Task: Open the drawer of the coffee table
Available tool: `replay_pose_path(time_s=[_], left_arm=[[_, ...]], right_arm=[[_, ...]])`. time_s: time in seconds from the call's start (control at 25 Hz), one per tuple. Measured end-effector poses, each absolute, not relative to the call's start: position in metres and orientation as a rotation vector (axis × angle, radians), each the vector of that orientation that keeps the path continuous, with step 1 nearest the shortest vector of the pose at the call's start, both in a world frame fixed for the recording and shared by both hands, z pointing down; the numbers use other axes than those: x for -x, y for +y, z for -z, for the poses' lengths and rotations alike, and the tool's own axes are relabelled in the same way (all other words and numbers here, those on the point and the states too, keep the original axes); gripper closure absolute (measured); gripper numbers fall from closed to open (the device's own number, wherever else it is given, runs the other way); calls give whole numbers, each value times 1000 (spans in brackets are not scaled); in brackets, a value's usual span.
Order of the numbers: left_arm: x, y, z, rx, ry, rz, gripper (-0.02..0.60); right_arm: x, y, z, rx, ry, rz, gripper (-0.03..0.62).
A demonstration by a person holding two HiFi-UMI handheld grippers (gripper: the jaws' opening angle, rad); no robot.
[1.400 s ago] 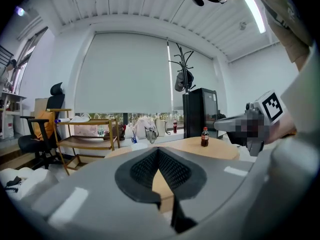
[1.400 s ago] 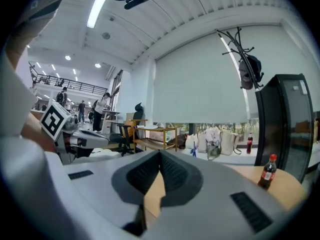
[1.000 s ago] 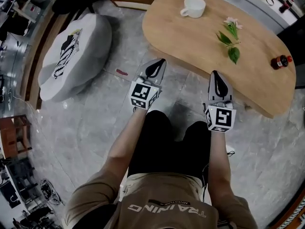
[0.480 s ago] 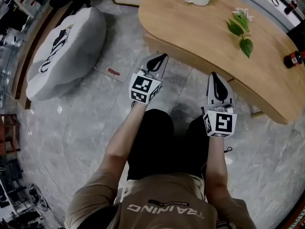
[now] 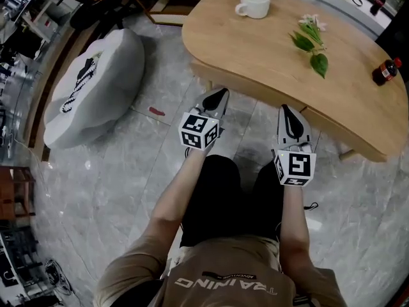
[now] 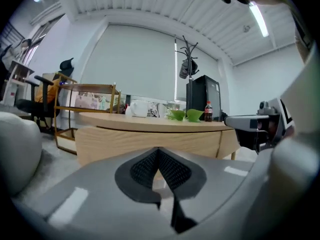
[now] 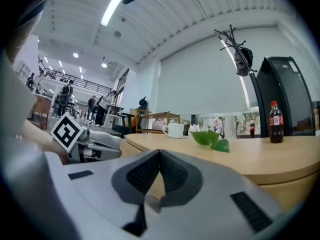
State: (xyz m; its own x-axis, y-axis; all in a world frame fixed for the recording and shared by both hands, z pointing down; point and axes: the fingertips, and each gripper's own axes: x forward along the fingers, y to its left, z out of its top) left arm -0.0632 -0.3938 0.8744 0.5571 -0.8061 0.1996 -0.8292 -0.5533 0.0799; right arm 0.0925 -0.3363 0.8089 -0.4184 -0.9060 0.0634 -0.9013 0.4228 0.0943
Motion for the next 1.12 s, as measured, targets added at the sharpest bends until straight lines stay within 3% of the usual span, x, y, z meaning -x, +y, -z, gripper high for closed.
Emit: replay_pose_path(time_s=[0.16,0.44,0.68,0.72,0.84,0.96,1.12], left_arm=[[71,-396,-891,-2446,-1328,2,575],[90,-416,-943,-1565,-809,958,575],[94,-429,-959,-1581,-810,1037,572],[95,-432,-958,-1596,-811,1058,560],[95,-440,-951,-1647,-764,1130,380],[92,-447,-950,-1688,-684,1209,340],[91,-454,-947,-1720,-582,1329,334]], right_arm=[[-86,-336,-802,-1599,-2564,141,589],[-83,-334,-794,-1599,-2561,192,589],[-93,-334,-794,-1614,-2518,228,589],[-94,-334,-796,-1617,-2511,223,591],[-94,-336,-798,-1622,-2504,224,589],[-91,-336,-798,-1616,-2511,225,589],[-84,-335,-800,-1586,-2512,241,589]])
